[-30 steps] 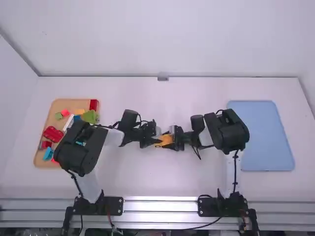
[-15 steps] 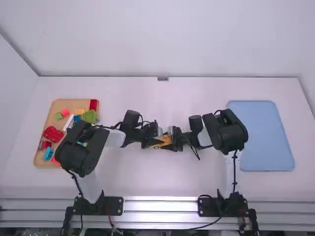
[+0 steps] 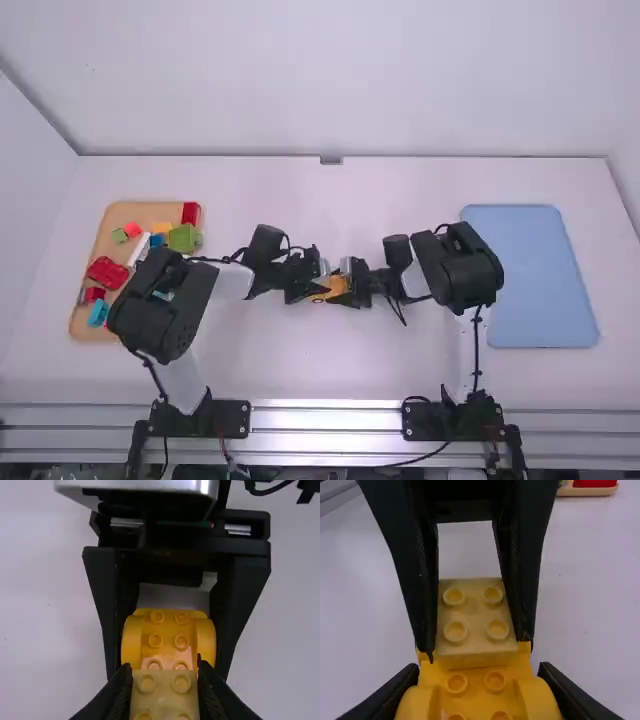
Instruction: Assemble lego blocks to make yellow taxi
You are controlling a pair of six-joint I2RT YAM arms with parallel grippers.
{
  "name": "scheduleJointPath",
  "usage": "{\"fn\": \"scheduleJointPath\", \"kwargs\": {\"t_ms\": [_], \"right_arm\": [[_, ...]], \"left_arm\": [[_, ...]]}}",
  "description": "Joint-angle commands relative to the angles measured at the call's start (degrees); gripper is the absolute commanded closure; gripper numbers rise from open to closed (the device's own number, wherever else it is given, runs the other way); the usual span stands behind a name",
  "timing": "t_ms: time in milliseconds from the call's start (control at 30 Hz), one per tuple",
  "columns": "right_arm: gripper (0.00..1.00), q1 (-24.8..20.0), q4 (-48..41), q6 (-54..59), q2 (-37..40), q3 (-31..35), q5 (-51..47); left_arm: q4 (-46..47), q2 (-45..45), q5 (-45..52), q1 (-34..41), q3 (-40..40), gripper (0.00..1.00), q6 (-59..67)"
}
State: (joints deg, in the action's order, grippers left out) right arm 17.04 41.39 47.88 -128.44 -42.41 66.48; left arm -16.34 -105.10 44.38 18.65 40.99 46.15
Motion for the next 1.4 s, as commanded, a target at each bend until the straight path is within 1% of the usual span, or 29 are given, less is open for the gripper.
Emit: {"fn": "scheduleJointPath", "kwargs": {"t_ms": [0, 67, 233, 267, 300, 333, 433, 467, 500, 567, 667, 867, 967, 1233, 1367], "right_arm": [[0.46, -0.07, -1.6, -2.64, -2.05, 0.72, -3.37], [0.45, -0.07, -1.57, -2.64, -2.05, 0.7, -3.52], [0.45, -0.04, -1.55, -2.64, -2.05, 0.76, -3.32], [0.45, -0.04, -1.6, -2.67, -2.05, 0.76, -3.32], [0.45, -0.07, -1.62, -2.64, -2.05, 0.74, -3.32], [0.45, -0.07, -1.6, -2.67, -2.05, 0.74, -3.34], [0.45, -0.04, -1.57, -2.64, -2.05, 0.74, -3.32], [0.45, -0.04, -1.55, -2.67, -2.05, 0.74, -3.3], [0.45, -0.04, -1.55, -2.64, -2.05, 0.76, -3.34], [0.45, -0.07, -1.57, -2.67, -2.05, 0.72, -3.43], [0.45, -0.04, -1.57, -2.67, -2.05, 0.7, -3.32], [0.45, -0.04, -1.75, -2.64, -2.08, 0.81, -3.37], [0.45, -0.04, -1.75, -2.64, -2.05, 0.76, -3.37], [0.45, -0.04, -1.51, -2.62, -2.05, 0.76, -3.5], [0.45, -0.07, -1.33, -2.64, -2.05, 0.74, -3.5]], "left_arm": [[0.68, 0.79, -1.99, -0.22, -0.13, 0.49, 0.17], [0.44, 0.83, -1.81, -0.31, -0.13, 0.44, 0.13], [0.48, 3.13, -1.38, -0.39, -0.13, 0.42, 0.11], [0.7, 4.35, -1.38, -0.39, -0.13, 0.41, 0.11], [1.4, 6.93, -1.4, -0.24, -0.13, 0.36, 0.07], [2.12, 9.53, -1.4, -0.46, -0.13, 0.35, 0.09], [3.85, 13.35, -1.57, -0.46, -0.13, 0.32, 0.13], [4.79, 14.6, -2.01, -0.11, -0.13, 0.39, 0.09], [5.49, 15.28, -2.12, 0.09, -0.13, 0.52, 0.17], [7.04, 15.45, -2.49, 0.09, -0.13, 0.98, 0.13], [9.27, 13.73, -3.54, 0.09, -0.13, 0.98, 0.17], [7.58, 5.62, -4.07, 0.09, -0.13, 0.98, -0.33], [10.38, 3.19, -8.87, 0.09, -0.13, 0.98, -0.35], [17.07, 4.04, -15.54, 0.22, -0.13, 0.98, -0.35], [19.87, 3.1, -17.35, -0.09, -0.15, 0.98, -1.81]]}}
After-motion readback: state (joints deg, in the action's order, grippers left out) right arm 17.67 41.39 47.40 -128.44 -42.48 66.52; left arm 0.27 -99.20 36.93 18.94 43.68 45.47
